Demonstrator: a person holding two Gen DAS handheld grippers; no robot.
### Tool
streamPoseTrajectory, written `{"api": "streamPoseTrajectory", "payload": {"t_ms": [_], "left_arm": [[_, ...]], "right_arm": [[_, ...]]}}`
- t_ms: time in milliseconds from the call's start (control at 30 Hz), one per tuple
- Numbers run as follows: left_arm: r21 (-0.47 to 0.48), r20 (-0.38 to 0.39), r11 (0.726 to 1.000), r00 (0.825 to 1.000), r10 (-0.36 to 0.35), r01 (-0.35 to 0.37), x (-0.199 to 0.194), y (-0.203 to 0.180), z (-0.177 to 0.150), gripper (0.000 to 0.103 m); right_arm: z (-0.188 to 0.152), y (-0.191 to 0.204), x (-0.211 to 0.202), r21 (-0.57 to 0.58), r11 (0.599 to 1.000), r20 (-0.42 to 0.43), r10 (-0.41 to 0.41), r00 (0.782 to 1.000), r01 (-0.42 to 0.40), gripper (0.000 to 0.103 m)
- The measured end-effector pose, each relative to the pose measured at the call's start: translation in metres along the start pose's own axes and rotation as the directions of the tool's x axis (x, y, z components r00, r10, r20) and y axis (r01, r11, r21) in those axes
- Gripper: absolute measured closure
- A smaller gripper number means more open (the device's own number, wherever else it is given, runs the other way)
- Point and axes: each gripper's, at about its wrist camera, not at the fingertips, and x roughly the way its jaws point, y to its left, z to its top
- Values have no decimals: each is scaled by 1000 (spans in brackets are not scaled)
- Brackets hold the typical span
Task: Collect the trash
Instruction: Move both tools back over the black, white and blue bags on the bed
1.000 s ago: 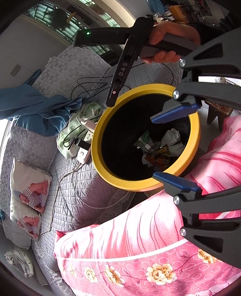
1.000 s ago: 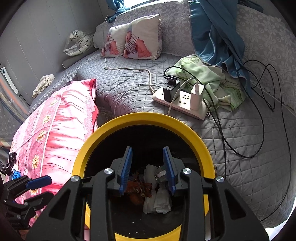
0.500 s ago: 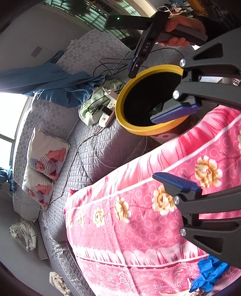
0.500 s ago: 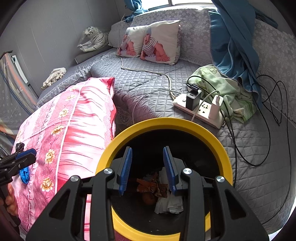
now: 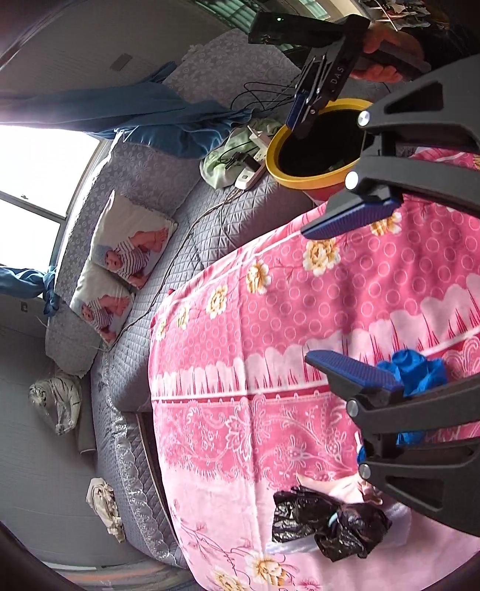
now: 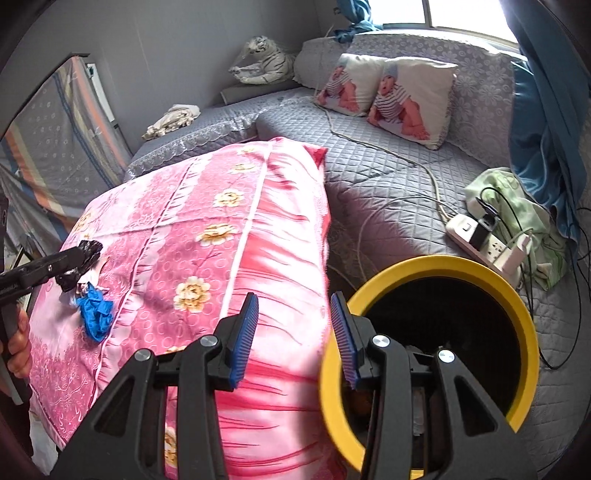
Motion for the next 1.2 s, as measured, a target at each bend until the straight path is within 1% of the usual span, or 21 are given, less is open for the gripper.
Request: {"api": "streamPoseTrajectory", "payload": {"t_ms": [200,267,367,467,633,800,933,1067,1167,1200], "left_arm": [[-57,21,996,998,63,-62,-32,50,-7,44],[-77,28,994,996,81,-79,-42,66,-12,41],[-103,36,989,993,112,-108,-57,87,-20,39],[-126,42,983,989,142,-136,-70,106,-29,37],[-158,35,975,986,161,-154,-82,132,-43,36],[-172,26,974,987,156,-149,-85,145,-53,35],[-157,18,975,987,160,-155,-81,147,-58,35],[-145,16,975,985,174,-170,-75,147,-56,35],[-139,18,975,984,178,-173,-71,146,-52,35],[-133,18,975,983,182,-178,-70,145,-51,35]], "right_arm": [[2,66,20,-104,990,-38,88,995,-91,65],[0,89,27,-145,982,-56,114,992,-121,65],[-4,121,37,-197,964,-90,161,983,-176,64],[-10,150,45,-244,941,-120,211,970,-235,60],[-19,191,57,-307,906,-165,251,954,-291,60],[-27,217,67,-347,878,-212,267,940,-328,59],[-31,229,72,-369,866,-234,266,935,-338,59],[-35,237,75,-384,857,-247,265,932,-345,59],[-35,241,76,-392,853,-247,264,933,-345,56],[-35,243,75,-396,851,-244,265,933,-345,53]]}}
